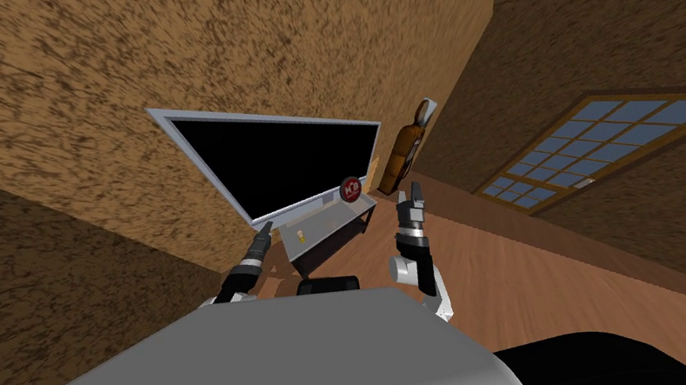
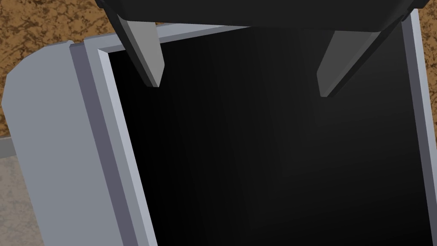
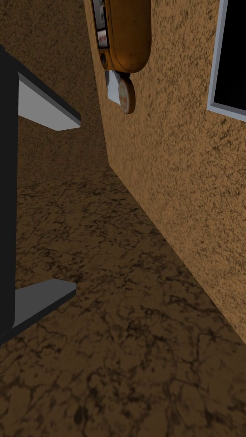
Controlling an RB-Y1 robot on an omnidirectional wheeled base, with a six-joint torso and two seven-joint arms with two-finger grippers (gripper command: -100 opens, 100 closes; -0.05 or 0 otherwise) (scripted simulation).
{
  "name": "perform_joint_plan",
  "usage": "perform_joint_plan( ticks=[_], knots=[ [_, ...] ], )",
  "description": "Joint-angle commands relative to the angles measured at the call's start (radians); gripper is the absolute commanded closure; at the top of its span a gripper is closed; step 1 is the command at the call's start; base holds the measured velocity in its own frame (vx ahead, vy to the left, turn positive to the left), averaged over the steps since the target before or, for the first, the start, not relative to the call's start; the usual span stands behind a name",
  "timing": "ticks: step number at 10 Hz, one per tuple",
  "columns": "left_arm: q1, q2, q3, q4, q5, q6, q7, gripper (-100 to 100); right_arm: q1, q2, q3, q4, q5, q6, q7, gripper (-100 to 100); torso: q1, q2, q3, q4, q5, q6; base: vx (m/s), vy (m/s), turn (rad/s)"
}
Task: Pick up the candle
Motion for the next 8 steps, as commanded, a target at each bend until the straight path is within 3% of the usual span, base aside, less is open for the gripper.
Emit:
perform_joint_plan(
  ticks=[1, 3, 8],
  knots=[
    [0.000, 0.000, 0.000, 0.000, 0.000, 0.000, 0.000, -100, 0.000, 0.000, 0.000, 0.000, 0.000, 0.000, 0.000, 0, 0.000, 0.000, 0.000, 0.000, 0.000, 0.000, 0.000, 0.000, 0.000],
    [-0.026, -0.012, 0.006, 0.051, 0.013, 0.038, 0.005, -100, 0.000, 0.000, 0.000, 0.000, 0.000, 0.000, 0.000, 0, -0.002, -0.001, -0.001, 0.000, 0.000, 0.000, 0.014, -0.019, 0.056],
    [-0.026, -0.012, 0.006, 0.051, 0.013, 0.038, 0.005, -100, 0.000, 0.000, 0.000, 0.000, 0.000, 0.000, 0.000, 0, -0.001, -0.001, 0.000, 0.000, 0.000, 0.000, 0.004, -0.006, 0.016]
  ],
)
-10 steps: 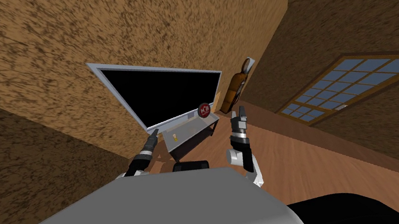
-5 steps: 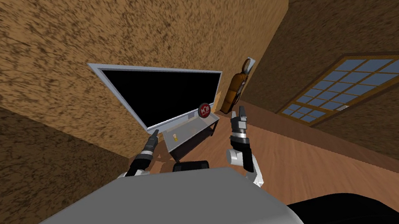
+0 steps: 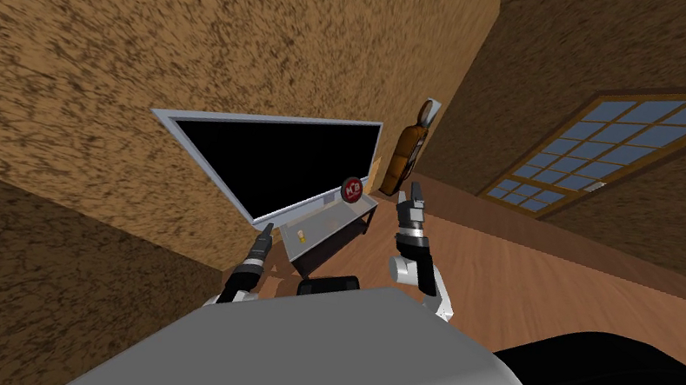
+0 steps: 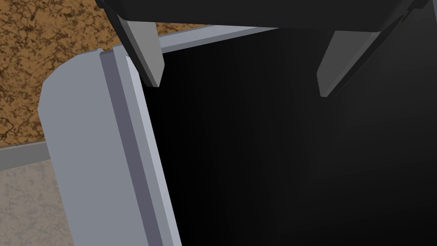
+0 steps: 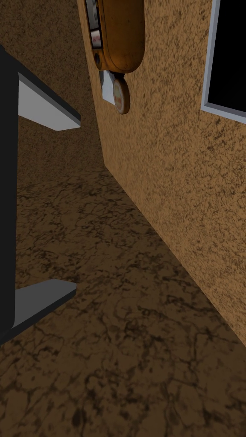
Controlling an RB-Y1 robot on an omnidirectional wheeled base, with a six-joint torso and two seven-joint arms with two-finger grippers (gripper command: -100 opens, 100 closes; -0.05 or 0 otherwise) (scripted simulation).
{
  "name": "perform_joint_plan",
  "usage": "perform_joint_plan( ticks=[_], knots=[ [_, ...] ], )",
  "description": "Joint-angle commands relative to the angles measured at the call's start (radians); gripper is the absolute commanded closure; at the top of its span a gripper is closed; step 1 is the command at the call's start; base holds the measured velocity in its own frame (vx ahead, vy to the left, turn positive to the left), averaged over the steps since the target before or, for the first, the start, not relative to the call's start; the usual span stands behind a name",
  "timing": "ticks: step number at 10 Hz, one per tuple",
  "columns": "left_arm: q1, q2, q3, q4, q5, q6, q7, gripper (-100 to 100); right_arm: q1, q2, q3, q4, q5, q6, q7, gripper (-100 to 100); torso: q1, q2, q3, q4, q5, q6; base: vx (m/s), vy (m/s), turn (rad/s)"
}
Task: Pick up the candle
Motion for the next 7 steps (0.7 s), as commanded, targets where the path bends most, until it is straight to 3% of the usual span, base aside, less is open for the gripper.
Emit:
perform_joint_plan(
  ticks=[1, 4, 7],
  knots=[
    [0.000, 0.000, 0.000, 0.000, 0.000, 0.000, 0.000, -100, 0.000, 0.000, 0.000, 0.000, 0.000, 0.000, 0.000, 0, 0.000, 0.000, 0.000, 0.000, 0.000, 0.000, -0.009, 0.013, -0.037],
    [0.000, 0.000, 0.000, 0.000, 0.000, 0.000, 0.000, -100, 0.000, 0.000, 0.000, 0.000, 0.000, 0.000, 0.000, 0, 0.000, 0.000, 0.000, 0.000, 0.000, 0.000, -0.001, 0.001, -0.004],
    [-0.026, -0.014, 0.001, 0.055, 0.012, 0.045, -0.005, -100, 0.000, 0.000, 0.000, 0.000, 0.000, 0.000, 0.000, 0, -0.002, -0.002, -0.001, 0.000, -0.001, 0.000, 0.027, -0.036, 0.103]
  ],
)
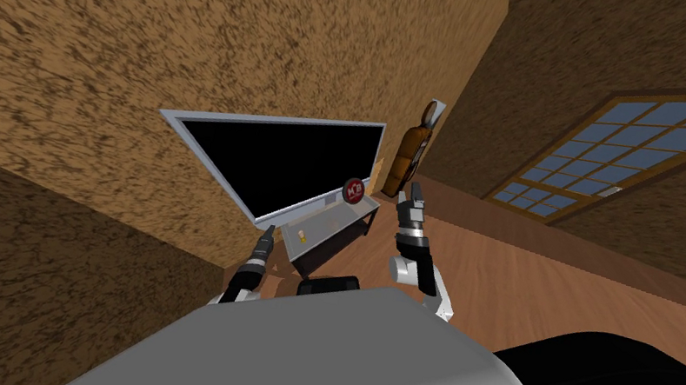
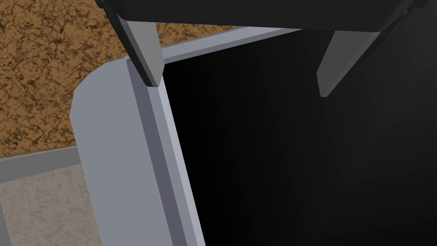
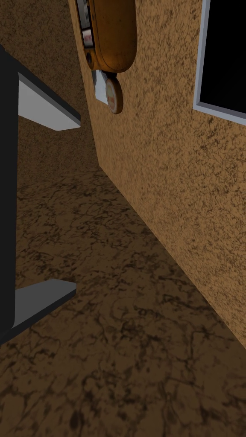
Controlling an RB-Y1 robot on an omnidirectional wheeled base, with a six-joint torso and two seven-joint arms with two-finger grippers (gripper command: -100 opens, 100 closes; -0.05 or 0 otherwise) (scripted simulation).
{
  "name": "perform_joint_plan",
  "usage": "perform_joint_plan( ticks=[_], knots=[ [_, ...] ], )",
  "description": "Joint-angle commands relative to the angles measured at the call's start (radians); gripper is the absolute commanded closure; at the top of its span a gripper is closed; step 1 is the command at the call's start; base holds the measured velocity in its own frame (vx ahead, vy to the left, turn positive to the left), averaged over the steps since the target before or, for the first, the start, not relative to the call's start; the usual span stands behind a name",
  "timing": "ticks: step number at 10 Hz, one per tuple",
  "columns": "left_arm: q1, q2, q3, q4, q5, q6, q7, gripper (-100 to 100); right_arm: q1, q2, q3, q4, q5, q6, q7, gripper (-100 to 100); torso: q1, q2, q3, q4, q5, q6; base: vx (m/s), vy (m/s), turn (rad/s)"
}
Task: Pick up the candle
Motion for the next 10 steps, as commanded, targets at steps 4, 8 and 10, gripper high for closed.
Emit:
perform_joint_plan(
  ticks=[4, 8, 10],
  knots=[
    [-0.006, -0.003, 0.000, 0.012, 0.001, 0.005, -0.001, -100, 0.000, 0.000, 0.000, 0.000, 0.000, 0.000, 0.000, 0, 0.002, 0.002, 0.001, 0.000, 0.000, 0.000, -0.002, 0.003, -0.009],
    [-0.006, -0.003, 0.000, 0.012, 0.001, 0.005, -0.001, -100, 0.000, 0.000, 0.000, 0.000, 0.000, 0.000, 0.000, 0, 0.001, 0.001, 0.001, 0.000, 0.000, 0.000, 0.005, -0.006, 0.018],
    [-0.029, -0.014, 0.001, 0.050, 0.011, 0.034, -0.004, -100, 0.000, 0.000, 0.000, 0.000, 0.000, 0.000, 0.000, 0, 0.004, 0.003, 0.001, 0.001, 0.001, 0.000, -0.007, 0.009, -0.026]
  ],
)
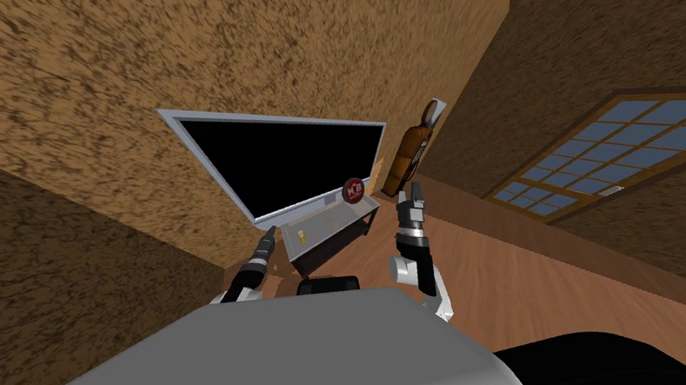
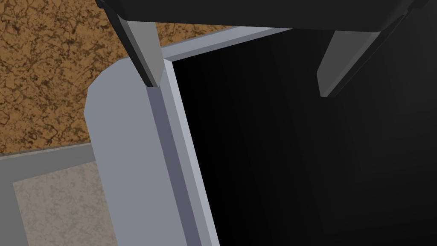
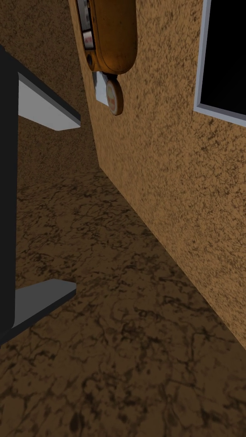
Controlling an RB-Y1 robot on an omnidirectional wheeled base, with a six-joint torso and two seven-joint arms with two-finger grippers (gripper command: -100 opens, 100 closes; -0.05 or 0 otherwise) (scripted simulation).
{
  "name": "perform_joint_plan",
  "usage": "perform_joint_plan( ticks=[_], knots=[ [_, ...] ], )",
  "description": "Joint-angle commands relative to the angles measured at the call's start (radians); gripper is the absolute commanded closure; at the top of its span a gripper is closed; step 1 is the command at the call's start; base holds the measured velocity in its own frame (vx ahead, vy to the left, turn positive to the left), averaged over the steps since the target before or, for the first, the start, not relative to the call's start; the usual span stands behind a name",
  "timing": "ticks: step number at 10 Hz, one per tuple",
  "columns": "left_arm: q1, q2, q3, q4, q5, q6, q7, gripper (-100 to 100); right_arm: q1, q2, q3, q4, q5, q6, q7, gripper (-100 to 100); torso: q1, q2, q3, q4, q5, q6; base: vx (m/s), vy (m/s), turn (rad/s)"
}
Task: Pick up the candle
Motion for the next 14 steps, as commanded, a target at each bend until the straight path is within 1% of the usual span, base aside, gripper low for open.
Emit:
perform_joint_plan(
  ticks=[1, 2, 10, 11, 12, 14],
  knots=[
    [-0.014, -0.008, 0.000, 0.026, 0.007, 0.025, -0.003, -100, 0.000, 0.000, 0.000, 0.000, 0.000, 0.000, 0.000, 0, 0.000, 0.000, 0.000, 0.000, 0.000, 0.000, 0.032, -0.043, 0.125],
    [-0.014, -0.008, 0.000, 0.026, 0.007, 0.025, -0.003, -100, 0.000, 0.000, 0.000, 0.000, 0.000, 0.000, 0.000, 0, -0.002, -0.001, -0.001, 0.000, -0.001, 0.000, 0.023, -0.031, 0.088],
    [-0.014, -0.008, 0.000, 0.026, 0.007, 0.025, -0.003, -100, 0.000, 0.000, 0.000, 0.000, 0.000, 0.000, 0.000, 0, 0.001, 0.001, 0.000, 0.000, 0.000, 0.000, -0.002, 0.003, -0.009],
    [-0.023, 0.004, -0.003, 0.051, 0.003, 0.057, -0.007, -100, 0.000, 0.000, 0.000, 0.000, 0.000, 0.000, 0.000, 0, 0.000, 0.000, 0.000, 0.000, 0.000, 0.000, 0.015, -0.020, 0.056],
    [-0.029, 0.008, -0.004, 0.066, 0.002, 0.071, -0.008, -100, 0.000, 0.000, 0.000, 0.000, 0.000, 0.000, 0.000, 0, -0.001, 0.000, 0.000, 0.000, 0.000, 0.000, 0.000, 0.000, 0.000],
    [-0.029, 0.008, -0.004, 0.066, 0.002, 0.071, -0.008, -100, 0.000, 0.000, 0.000, 0.000, 0.000, 0.000, 0.000, 0, 0.000, 0.000, 0.000, 0.000, 0.000, 0.000, 0.013, -0.018, 0.052]
  ],
)
